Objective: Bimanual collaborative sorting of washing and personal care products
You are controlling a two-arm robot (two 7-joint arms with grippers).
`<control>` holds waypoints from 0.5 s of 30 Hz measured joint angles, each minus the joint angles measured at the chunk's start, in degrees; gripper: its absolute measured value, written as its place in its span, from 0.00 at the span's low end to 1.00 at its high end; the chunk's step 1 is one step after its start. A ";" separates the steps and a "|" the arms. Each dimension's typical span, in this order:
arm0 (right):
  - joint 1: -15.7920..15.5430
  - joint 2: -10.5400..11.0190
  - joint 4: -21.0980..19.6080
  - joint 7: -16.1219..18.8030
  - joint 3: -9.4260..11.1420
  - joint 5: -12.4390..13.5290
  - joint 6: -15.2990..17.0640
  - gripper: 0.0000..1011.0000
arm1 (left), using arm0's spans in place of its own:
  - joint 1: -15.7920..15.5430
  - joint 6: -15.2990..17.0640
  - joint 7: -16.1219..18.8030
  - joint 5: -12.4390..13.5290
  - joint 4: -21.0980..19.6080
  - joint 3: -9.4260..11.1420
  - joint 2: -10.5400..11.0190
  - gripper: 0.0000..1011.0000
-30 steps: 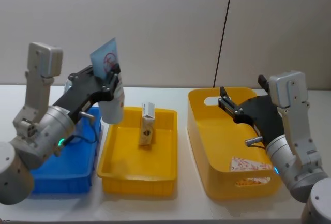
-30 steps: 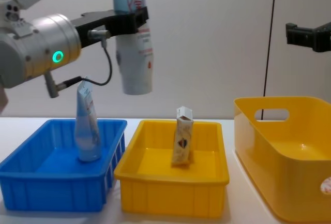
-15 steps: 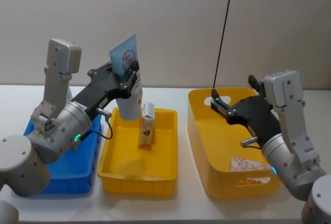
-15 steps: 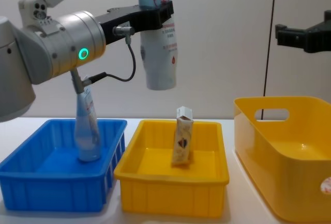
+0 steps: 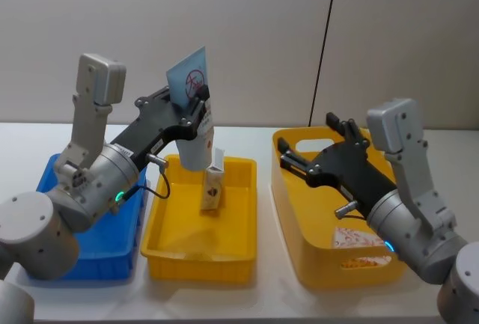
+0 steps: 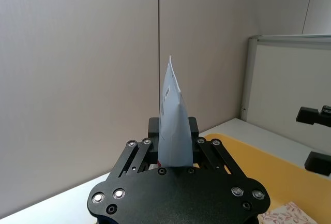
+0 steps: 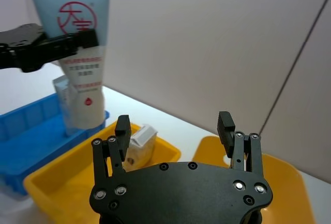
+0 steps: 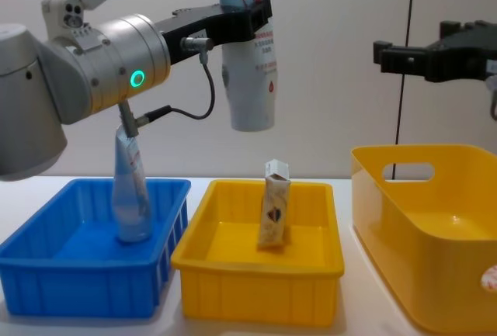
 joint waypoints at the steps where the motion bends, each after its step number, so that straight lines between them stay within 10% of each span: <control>1: 0.11 0.12 0.06 0.61 -0.05 0.30 0.15 0.99 | -0.04 -0.03 -0.01 -0.01 0.06 0.04 -0.01 0.27; 15: 2.24 1.44 2.06 7.22 -1.00 5.48 2.34 0.99 | -0.60 -1.09 -0.58 -0.25 0.47 0.69 -0.19 0.27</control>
